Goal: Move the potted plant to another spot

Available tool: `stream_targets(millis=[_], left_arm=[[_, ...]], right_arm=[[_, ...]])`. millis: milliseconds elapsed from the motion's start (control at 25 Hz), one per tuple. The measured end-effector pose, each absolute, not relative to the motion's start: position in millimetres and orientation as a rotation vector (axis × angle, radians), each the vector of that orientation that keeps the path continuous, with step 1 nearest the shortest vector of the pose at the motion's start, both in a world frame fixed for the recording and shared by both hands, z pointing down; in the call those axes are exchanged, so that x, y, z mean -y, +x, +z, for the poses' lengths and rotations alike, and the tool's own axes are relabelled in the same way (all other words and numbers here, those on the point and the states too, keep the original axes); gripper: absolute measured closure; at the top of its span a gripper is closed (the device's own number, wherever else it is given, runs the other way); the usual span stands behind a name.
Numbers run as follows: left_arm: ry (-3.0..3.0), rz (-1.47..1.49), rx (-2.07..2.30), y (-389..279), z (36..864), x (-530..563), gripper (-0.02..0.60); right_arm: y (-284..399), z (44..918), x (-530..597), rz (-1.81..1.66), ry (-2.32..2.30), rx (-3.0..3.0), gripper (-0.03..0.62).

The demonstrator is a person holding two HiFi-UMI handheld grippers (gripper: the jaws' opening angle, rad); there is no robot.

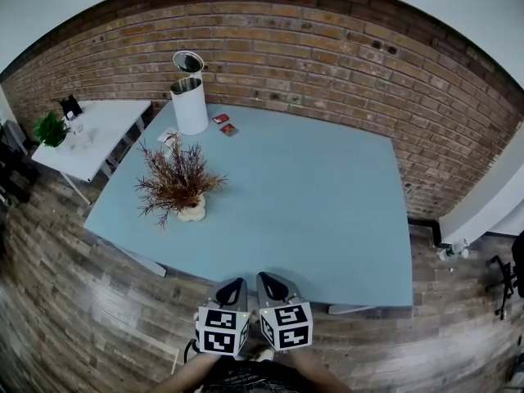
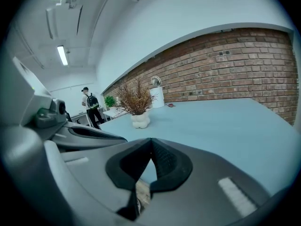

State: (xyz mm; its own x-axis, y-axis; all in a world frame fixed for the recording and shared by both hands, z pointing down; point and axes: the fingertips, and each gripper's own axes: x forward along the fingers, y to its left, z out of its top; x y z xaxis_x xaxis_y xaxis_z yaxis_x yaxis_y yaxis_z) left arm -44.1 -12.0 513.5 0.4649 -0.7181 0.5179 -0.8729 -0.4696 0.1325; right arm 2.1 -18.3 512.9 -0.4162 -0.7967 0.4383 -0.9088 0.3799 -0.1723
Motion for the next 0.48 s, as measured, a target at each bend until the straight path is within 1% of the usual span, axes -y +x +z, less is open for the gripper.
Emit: stream_targets(millis=[480], left_arm=[[2.332,0.578,1.346,-43.7,516.6,-0.9,0.58]], right_arm=[[3.6,510.8,5.2,0.585,1.51,2.374,0.588]])
